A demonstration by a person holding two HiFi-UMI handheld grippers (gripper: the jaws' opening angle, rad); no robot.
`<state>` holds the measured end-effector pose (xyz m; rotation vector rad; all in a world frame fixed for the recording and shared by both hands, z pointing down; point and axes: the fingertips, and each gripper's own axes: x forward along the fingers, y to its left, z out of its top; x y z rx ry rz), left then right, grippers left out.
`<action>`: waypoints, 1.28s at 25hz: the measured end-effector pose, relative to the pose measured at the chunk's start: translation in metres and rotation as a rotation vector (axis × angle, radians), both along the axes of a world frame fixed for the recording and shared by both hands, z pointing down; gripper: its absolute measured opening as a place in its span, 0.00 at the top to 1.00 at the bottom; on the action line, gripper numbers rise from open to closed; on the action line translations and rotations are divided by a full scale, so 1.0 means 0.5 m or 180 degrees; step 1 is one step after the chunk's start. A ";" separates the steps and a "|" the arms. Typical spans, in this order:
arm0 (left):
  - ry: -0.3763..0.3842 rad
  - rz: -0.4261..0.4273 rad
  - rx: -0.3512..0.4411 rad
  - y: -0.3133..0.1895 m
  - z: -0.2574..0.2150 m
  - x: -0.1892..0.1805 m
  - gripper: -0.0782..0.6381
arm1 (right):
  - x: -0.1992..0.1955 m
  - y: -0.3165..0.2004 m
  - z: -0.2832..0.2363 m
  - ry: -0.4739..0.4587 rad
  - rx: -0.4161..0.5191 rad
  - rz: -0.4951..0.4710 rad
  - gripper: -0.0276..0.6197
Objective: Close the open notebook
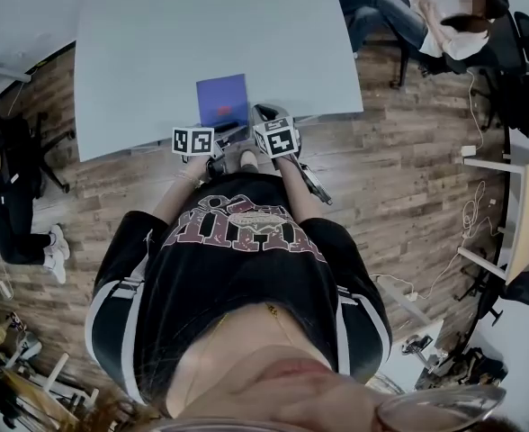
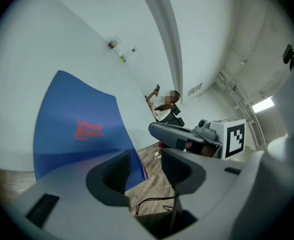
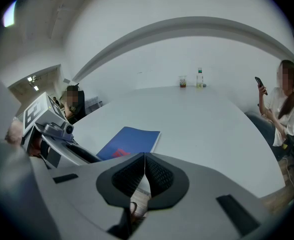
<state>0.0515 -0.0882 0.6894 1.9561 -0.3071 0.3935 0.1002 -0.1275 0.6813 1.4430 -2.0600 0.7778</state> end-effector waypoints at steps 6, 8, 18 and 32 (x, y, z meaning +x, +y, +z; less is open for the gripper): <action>0.0101 -0.0104 0.0389 -0.014 -0.021 -0.003 0.58 | -0.009 0.001 -0.004 -0.0063 0.0041 -0.0018 0.93; 0.0091 -0.0119 0.0503 -0.017 -0.025 -0.002 0.62 | -0.015 -0.002 -0.004 -0.0088 0.0065 -0.0039 0.93; -0.0182 -0.0319 0.0692 -0.040 -0.012 -0.045 0.82 | -0.048 -0.016 -0.008 -0.0086 0.0096 -0.0237 0.93; -0.0454 -0.0461 0.0715 -0.059 0.007 -0.103 0.82 | -0.087 -0.035 -0.002 -0.0060 0.0058 -0.0347 0.93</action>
